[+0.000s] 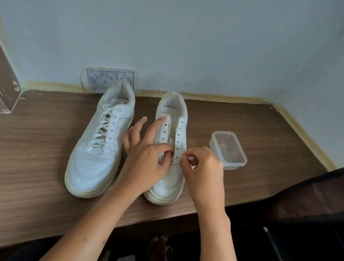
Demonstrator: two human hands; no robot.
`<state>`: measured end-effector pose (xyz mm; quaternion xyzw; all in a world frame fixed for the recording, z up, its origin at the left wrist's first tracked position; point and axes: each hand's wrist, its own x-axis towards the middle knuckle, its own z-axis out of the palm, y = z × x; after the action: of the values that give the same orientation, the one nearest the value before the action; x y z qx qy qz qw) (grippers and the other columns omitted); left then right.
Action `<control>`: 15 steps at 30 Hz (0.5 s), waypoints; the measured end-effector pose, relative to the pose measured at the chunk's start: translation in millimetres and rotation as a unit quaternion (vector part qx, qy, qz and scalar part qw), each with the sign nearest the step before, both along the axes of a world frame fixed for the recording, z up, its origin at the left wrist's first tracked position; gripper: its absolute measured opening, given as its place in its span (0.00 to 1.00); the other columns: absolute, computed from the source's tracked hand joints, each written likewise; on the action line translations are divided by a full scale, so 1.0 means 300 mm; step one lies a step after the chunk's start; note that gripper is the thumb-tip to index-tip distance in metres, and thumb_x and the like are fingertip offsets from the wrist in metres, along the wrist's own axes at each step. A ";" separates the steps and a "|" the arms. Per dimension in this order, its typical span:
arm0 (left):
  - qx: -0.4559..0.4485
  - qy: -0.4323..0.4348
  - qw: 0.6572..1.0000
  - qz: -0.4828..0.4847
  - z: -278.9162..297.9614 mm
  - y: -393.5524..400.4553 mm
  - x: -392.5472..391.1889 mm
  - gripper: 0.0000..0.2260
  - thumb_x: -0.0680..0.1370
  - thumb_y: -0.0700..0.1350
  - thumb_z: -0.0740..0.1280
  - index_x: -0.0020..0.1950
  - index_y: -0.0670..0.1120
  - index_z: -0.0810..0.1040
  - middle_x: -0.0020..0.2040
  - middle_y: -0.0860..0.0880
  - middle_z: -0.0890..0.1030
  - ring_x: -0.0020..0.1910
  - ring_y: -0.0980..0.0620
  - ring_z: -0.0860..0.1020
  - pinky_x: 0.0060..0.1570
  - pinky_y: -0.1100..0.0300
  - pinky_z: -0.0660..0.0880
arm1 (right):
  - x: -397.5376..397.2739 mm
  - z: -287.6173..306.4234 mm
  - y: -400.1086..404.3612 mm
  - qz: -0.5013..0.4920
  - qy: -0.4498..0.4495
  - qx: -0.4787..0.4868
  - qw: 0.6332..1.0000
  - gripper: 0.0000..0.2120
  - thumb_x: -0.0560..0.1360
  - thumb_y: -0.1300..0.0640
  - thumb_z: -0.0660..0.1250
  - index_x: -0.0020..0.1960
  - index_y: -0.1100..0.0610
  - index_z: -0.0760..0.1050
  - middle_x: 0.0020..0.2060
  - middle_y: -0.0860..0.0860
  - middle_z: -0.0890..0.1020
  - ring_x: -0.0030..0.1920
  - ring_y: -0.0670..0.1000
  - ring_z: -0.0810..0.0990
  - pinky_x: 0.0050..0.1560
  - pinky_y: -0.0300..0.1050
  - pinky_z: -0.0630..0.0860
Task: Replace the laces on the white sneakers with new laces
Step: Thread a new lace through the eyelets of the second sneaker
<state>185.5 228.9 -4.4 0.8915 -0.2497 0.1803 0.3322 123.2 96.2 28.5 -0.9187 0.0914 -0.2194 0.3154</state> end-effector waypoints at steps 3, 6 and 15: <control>-0.028 0.001 1.000 -0.010 -0.003 -0.007 0.000 0.06 0.72 0.47 0.68 0.40 0.54 0.85 0.75 0.53 0.67 0.75 0.42 0.55 0.70 0.41 0.52 | 0.003 -0.003 0.007 0.004 -0.002 -0.024 1.000 0.02 0.72 0.66 0.70 0.42 0.60 0.80 0.38 0.49 0.77 0.39 0.50 0.76 0.39 0.47 0.76; -0.066 0.015 0.998 -0.014 0.001 -0.013 -0.003 0.07 0.72 0.47 0.67 0.41 0.55 0.85 0.75 0.53 0.67 0.75 0.44 0.55 0.71 0.43 0.51 | 0.006 -0.009 0.020 0.007 0.009 -0.044 0.999 0.03 0.73 0.66 0.70 0.42 0.60 0.80 0.38 0.50 0.78 0.39 0.49 0.76 0.38 0.42 0.74; 0.061 0.001 0.998 -0.020 -0.010 -0.002 0.003 0.17 0.76 0.54 0.55 0.46 0.56 0.84 0.80 0.52 0.55 0.78 0.37 0.48 0.71 0.42 0.41 | 0.001 -0.024 0.011 -0.046 0.018 0.053 0.997 0.07 0.74 0.59 0.73 0.47 0.47 0.84 0.43 0.41 0.78 0.46 0.47 0.79 0.54 0.53 0.76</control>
<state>186.3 228.4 -7.5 0.9053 -0.2777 0.1566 0.2808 123.6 99.4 21.2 -0.8994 0.1509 -0.2122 0.3512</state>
